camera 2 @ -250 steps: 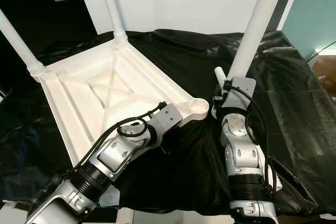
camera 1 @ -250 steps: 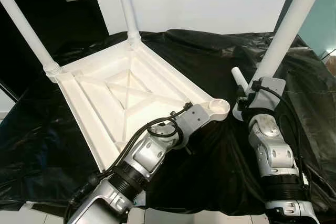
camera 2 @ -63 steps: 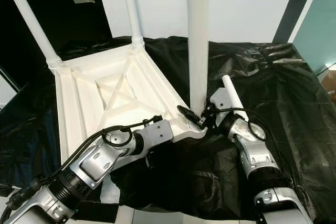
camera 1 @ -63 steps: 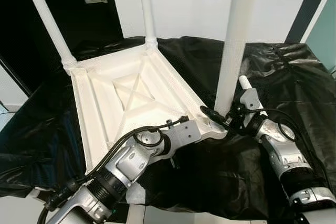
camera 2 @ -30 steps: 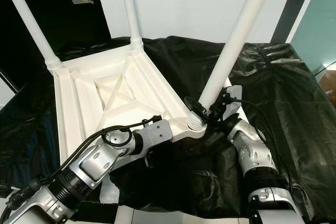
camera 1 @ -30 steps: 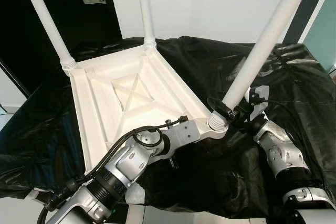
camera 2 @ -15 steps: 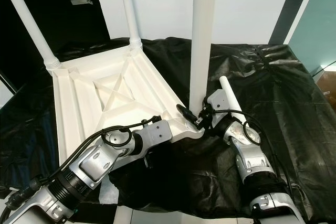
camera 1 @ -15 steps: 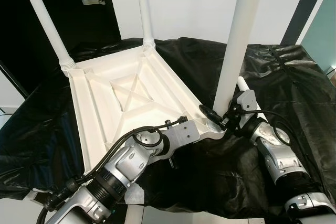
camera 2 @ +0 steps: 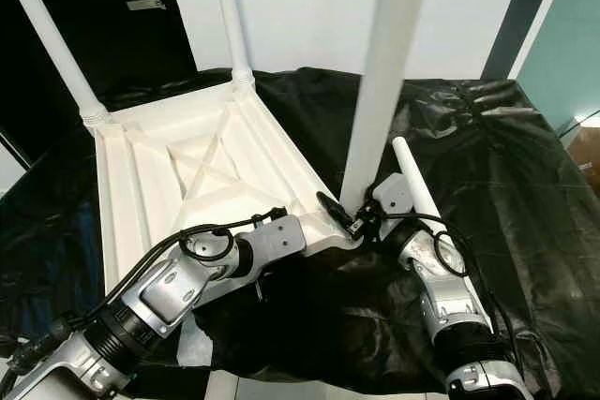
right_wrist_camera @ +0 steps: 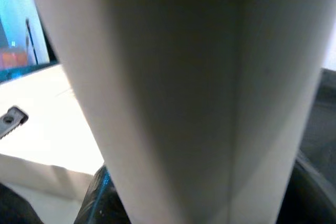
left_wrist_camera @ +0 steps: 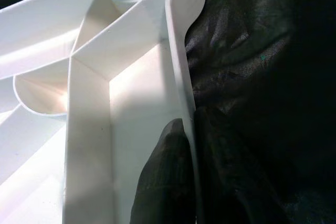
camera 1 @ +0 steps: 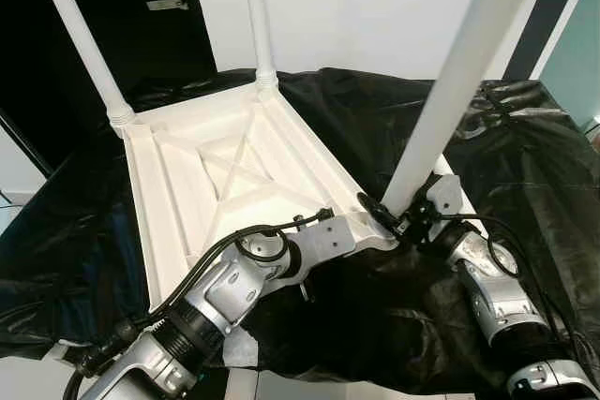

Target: Building children table

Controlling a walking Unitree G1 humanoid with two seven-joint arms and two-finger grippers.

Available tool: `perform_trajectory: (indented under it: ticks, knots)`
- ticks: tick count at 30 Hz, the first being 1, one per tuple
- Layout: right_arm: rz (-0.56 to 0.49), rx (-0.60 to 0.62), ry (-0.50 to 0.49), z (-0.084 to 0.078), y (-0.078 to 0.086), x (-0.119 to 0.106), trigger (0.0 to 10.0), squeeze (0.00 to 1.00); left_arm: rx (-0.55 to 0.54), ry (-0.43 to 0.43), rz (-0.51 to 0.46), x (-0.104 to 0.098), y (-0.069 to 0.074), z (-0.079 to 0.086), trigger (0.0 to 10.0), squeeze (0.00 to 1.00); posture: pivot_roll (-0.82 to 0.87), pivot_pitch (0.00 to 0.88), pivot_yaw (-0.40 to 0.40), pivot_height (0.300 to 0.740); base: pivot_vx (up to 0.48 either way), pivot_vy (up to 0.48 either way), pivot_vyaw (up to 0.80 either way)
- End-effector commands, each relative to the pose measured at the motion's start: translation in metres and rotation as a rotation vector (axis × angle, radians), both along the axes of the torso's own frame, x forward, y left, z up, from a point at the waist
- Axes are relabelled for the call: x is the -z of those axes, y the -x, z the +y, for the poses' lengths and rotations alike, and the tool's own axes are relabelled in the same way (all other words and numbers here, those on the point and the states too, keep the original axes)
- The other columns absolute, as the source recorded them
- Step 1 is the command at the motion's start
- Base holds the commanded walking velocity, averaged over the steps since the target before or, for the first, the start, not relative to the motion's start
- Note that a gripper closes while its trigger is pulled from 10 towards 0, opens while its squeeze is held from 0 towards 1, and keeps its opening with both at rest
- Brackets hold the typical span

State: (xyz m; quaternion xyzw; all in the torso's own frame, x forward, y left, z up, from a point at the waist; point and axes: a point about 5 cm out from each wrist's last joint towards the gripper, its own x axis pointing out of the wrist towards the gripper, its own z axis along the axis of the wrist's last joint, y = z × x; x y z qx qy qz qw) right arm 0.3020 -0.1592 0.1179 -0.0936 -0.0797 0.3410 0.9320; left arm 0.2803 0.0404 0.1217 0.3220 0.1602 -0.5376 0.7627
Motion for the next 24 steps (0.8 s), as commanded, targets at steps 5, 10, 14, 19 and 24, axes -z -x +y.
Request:
perform_trajectory:
  ticks: [5,10,14,19,24]
  knots:
    - [0.435,0.072,-0.004,-0.014,0.014,0.059,10.0,0.00,-0.025,0.018,-0.163,-0.029,-0.014,0.004,10.0,0.00,-0.03,0.000,0.066,0.740,0.000,0.000,0.00]
    - [0.490,0.080,0.019,-0.019,0.009,0.057,10.0,0.00,-0.023,0.019,-0.162,-0.029,-0.014,0.003,10.0,0.00,-0.03,0.000,0.064,0.740,0.000,0.000,0.00]
    - [0.506,0.062,0.094,-0.021,0.005,0.055,10.0,0.00,-0.024,0.023,-0.160,-0.029,-0.013,0.003,10.0,0.00,-0.03,0.000,0.059,0.740,0.000,0.000,0.00]
    - [0.525,0.059,0.139,-0.022,0.004,0.053,10.0,0.00,-0.026,0.023,-0.160,-0.029,-0.013,0.004,10.0,0.00,-0.03,0.000,0.059,0.740,0.000,0.000,0.00]
    - [0.560,0.044,0.166,-0.023,0.000,0.051,10.0,0.00,-0.033,0.025,-0.160,-0.029,-0.013,0.005,10.0,0.00,-0.03,0.000,0.049,0.740,0.000,0.000,0.00]
